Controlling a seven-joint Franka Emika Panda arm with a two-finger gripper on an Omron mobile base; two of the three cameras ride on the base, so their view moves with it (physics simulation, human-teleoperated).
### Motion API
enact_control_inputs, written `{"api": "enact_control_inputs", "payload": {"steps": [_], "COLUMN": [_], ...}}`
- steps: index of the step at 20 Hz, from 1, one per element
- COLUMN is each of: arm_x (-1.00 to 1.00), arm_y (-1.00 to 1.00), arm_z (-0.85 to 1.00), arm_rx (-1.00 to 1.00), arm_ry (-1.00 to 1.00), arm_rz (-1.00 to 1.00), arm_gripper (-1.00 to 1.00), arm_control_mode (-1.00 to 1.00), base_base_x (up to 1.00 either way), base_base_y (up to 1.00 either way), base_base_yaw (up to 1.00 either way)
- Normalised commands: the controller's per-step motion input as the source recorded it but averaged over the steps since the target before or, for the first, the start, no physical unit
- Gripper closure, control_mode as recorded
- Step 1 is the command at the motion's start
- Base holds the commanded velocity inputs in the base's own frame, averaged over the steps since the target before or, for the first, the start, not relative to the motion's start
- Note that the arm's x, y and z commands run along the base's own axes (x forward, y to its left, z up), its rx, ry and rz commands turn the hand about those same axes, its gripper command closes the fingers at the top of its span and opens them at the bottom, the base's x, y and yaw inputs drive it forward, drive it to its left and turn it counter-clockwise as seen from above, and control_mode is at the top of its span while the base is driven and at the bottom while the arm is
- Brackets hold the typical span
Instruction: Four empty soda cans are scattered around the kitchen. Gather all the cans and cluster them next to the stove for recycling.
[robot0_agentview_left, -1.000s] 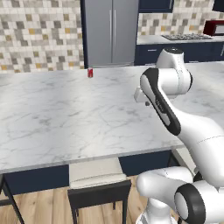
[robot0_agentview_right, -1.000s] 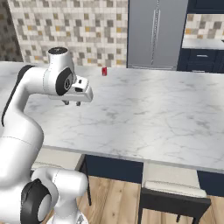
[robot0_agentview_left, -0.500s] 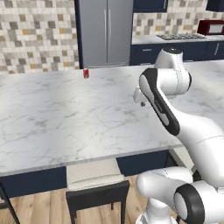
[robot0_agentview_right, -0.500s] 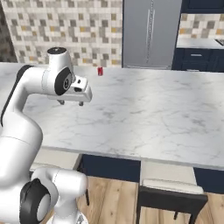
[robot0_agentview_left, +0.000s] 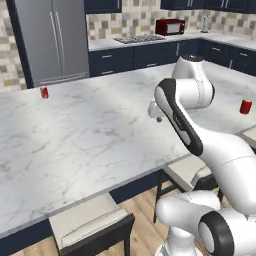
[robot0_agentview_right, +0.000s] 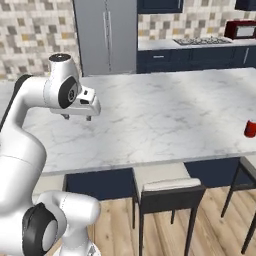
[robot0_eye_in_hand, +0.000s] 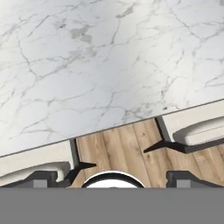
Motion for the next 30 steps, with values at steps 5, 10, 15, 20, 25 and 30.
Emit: {"api": "enact_control_inputs", "payload": {"steps": [5,10,15,20,25,30], "arm_x": [0.0,0.0,0.0,0.0,0.0,0.0], "arm_y": [0.0,0.0,0.0,0.0,0.0,0.0], "arm_z": [0.0,0.0,0.0,0.0,0.0,0.0], "arm_rx": [0.0,0.0,0.0,0.0,0.0,0.0], "arm_ry": [0.0,0.0,0.0,0.0,0.0,0.0], "arm_rz": [0.0,0.0,0.0,0.0,0.0,0.0], "arm_gripper": [-1.0,-1.0,-1.0,-1.0,-1.0,-1.0], "arm_control_mode": [1.0,1.0,1.0,1.0,1.0,1.0], "base_base_x": [0.09,0.1,0.02,0.01,0.03,0.12], "base_base_y": [-0.15,-0.53,-0.59,-0.62,-0.63,-0.63], "base_base_yaw": [-0.42,-0.1,-0.12,-0.09,-0.01,0.0]}}
